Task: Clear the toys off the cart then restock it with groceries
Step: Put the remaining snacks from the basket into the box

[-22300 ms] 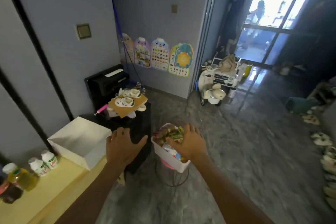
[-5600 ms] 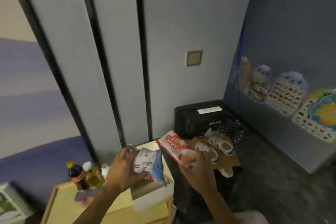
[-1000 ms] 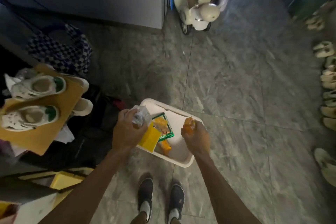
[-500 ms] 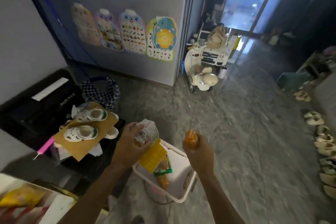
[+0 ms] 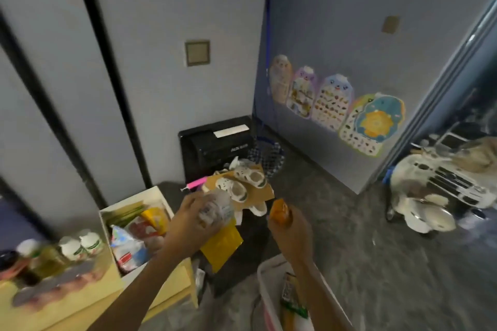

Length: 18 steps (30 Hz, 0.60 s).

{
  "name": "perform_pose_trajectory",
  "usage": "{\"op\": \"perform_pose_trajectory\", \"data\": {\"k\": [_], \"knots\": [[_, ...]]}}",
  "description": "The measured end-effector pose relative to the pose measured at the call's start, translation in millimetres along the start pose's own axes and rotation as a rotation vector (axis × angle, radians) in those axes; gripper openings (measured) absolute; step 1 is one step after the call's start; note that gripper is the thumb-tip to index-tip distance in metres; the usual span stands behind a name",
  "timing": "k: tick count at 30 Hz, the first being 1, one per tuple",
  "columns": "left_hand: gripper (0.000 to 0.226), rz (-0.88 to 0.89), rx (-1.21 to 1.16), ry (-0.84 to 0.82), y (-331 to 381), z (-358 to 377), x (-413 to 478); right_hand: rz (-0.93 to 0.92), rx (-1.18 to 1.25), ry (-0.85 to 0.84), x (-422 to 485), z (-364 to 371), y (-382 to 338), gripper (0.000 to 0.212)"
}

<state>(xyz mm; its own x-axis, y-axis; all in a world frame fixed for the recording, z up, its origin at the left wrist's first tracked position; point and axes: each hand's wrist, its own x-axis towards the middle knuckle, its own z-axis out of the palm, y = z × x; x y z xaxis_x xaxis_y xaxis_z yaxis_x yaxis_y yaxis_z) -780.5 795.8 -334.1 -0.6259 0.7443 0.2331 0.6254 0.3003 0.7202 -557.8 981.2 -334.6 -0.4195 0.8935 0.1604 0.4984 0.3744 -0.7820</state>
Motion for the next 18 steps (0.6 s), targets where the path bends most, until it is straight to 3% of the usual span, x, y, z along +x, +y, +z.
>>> {"op": "perform_pose_trajectory", "data": {"k": [6, 11, 18], "knots": [[0.071, -0.159, 0.06, 0.152, -70, -83, -29, -0.227, 0.022, -0.143, 15, 108, -67, 0.05], [0.072, -0.313, 0.062, 0.242, -133, -122, -54, -0.338, 0.023, -0.316, 7, 182, -121, 0.028], [0.07, -0.388, 0.062, 0.255, -198, -156, -28, -0.325, -0.018, -0.449, 23, 267, -164, 0.025]]}}
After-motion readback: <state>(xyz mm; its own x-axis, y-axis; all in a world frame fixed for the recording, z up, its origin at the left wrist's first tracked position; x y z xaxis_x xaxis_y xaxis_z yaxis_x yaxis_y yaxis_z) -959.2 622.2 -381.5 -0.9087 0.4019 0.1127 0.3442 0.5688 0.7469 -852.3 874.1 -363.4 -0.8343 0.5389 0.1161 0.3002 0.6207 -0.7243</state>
